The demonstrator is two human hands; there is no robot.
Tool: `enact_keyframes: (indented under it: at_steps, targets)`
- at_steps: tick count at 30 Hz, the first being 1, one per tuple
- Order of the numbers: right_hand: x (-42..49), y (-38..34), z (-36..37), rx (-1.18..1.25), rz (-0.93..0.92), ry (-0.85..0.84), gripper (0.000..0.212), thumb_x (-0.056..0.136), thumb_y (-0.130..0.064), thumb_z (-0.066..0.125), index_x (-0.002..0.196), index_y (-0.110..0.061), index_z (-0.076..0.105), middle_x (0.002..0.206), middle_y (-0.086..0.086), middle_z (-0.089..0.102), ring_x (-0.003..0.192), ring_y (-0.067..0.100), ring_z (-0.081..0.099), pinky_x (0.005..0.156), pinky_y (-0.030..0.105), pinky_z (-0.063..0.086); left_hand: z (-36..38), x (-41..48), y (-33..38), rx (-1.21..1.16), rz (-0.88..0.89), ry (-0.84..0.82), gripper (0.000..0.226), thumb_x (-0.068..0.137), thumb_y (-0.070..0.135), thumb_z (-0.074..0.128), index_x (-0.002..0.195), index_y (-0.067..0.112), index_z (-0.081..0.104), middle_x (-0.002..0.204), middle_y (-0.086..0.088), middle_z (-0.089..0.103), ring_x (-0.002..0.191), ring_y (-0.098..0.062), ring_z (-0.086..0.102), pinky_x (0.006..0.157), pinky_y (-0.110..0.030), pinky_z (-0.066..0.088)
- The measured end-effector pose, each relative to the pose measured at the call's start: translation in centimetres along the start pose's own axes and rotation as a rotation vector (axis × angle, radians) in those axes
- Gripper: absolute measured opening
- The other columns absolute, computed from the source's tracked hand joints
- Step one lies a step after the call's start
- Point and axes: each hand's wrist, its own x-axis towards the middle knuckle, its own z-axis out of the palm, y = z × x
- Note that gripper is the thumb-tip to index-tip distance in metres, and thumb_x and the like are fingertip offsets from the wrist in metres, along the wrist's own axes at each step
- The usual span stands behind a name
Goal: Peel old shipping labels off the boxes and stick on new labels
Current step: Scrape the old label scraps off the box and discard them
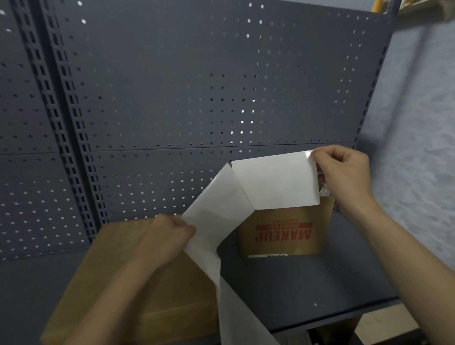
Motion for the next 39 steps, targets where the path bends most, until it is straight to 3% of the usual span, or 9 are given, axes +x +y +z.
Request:
enact_keyframes:
  at_steps: [4, 7, 9, 12, 19, 22, 30, 33, 39]
  targets:
    - [0.2, 0.4, -0.2, 0.002, 0.010, 0.015, 0.014, 0.087, -0.015, 0.063, 0.078, -0.015, 0.074, 0.078, 0.008, 0.071, 0.068, 0.016, 0.063, 0.060, 0.037, 0.055, -0.4, 0.0, -0.4, 0.026, 0.022, -0.005, 0.020, 0.084, 0.022, 0.057, 0.069, 0.014, 0.047, 0.070, -0.001, 0.044, 0.067, -0.019, 0.041, 0.054, -0.027, 0.030]
    - [0.3, 0.5, -0.4, 0.010, 0.012, 0.028, 0.014, 0.087, -0.015, 0.062, 0.080, -0.011, 0.073, 0.080, 0.012, 0.070, 0.066, 0.016, 0.060, 0.060, 0.034, 0.052, -0.5, 0.1, -0.6, 0.035, 0.018, 0.002, 0.012, 0.090, 0.009, 0.053, 0.086, 0.019, 0.055, 0.093, -0.005, 0.050, 0.085, -0.021, 0.049, 0.070, -0.028, 0.038]
    - [0.5, 0.5, -0.4, 0.034, 0.013, 0.049, 0.014, 0.085, -0.014, 0.062, 0.079, -0.009, 0.072, 0.080, 0.016, 0.069, 0.065, 0.015, 0.058, 0.060, 0.035, 0.051, -0.5, 0.1, -0.7, 0.092, 0.012, 0.006, 0.029, 0.091, 0.005, 0.051, 0.114, 0.013, 0.067, 0.108, -0.012, 0.059, 0.105, -0.027, 0.056, 0.086, -0.028, 0.042]
    - [0.7, 0.6, -0.5, 0.053, 0.006, 0.074, 0.014, 0.085, -0.013, 0.061, 0.077, -0.009, 0.072, 0.079, 0.013, 0.069, 0.067, 0.013, 0.058, 0.063, 0.035, 0.053, -0.5, 0.2, -0.9, 0.136, 0.012, 0.006, 0.053, 0.089, 0.003, 0.052, 0.141, 0.010, 0.052, 0.131, -0.016, 0.059, 0.119, -0.028, 0.055, 0.097, -0.026, 0.041]
    - [0.7, 0.9, -0.3, 0.044, -0.005, 0.105, 0.014, 0.087, -0.016, 0.062, 0.078, -0.016, 0.073, 0.076, 0.006, 0.070, 0.068, 0.013, 0.061, 0.070, 0.047, 0.058, 0.1, 0.3, -1.3, 0.130, 0.098, 0.084, 0.026, 0.092, 0.008, 0.058, 0.115, 0.005, 0.070, 0.110, -0.014, 0.070, 0.091, -0.019, 0.057, 0.078, -0.022, 0.039]
    - [0.5, 0.8, -0.5, 0.035, -0.020, 0.118, 0.014, 0.088, -0.015, 0.060, 0.081, -0.016, 0.073, 0.080, 0.005, 0.071, 0.070, 0.013, 0.063, 0.071, 0.045, 0.058, 0.0, 0.9, -1.8, 0.138, 0.115, 0.102, 0.023, 0.094, 0.015, 0.055, 0.087, 0.004, 0.074, 0.080, -0.016, 0.070, 0.078, -0.027, 0.066, 0.065, -0.030, 0.047]
    - [0.8, 1.1, -1.3, 0.046, -0.021, 0.199, 0.015, 0.088, -0.017, 0.059, 0.085, -0.014, 0.073, 0.086, 0.008, 0.071, 0.075, 0.021, 0.066, 0.072, 0.049, 0.060, -0.6, 0.9, -1.8, 0.196, 0.038, 0.193, 0.042, 0.093, 0.023, 0.055, 0.053, 0.011, 0.048, 0.054, -0.004, 0.049, 0.057, -0.023, 0.049, 0.050, -0.029, 0.032]
    - [0.9, 1.4, -1.9, 0.041, -0.038, 0.222, 0.015, 0.088, -0.018, 0.058, 0.084, -0.018, 0.073, 0.086, 0.006, 0.071, 0.075, 0.020, 0.064, 0.075, 0.046, 0.059, -0.9, 0.9, -1.2, 0.156, 0.091, 0.202, 0.043, 0.093, 0.020, 0.055, 0.055, 0.002, 0.045, 0.049, -0.007, 0.043, 0.051, -0.022, 0.042, 0.050, -0.029, 0.033]
    - [1.0, 2.2, -3.7, 0.057, -0.032, 0.275, 0.018, 0.089, -0.014, 0.058, 0.078, -0.023, 0.068, 0.072, 0.003, 0.063, 0.061, 0.011, 0.054, 0.061, 0.033, 0.048, -2.0, 0.2, 2.6, -0.149, 0.180, 0.105, 0.037, 0.095, 0.014, 0.053, 0.064, 0.005, 0.071, 0.061, -0.010, 0.070, 0.054, -0.021, 0.060, 0.060, -0.032, 0.050]
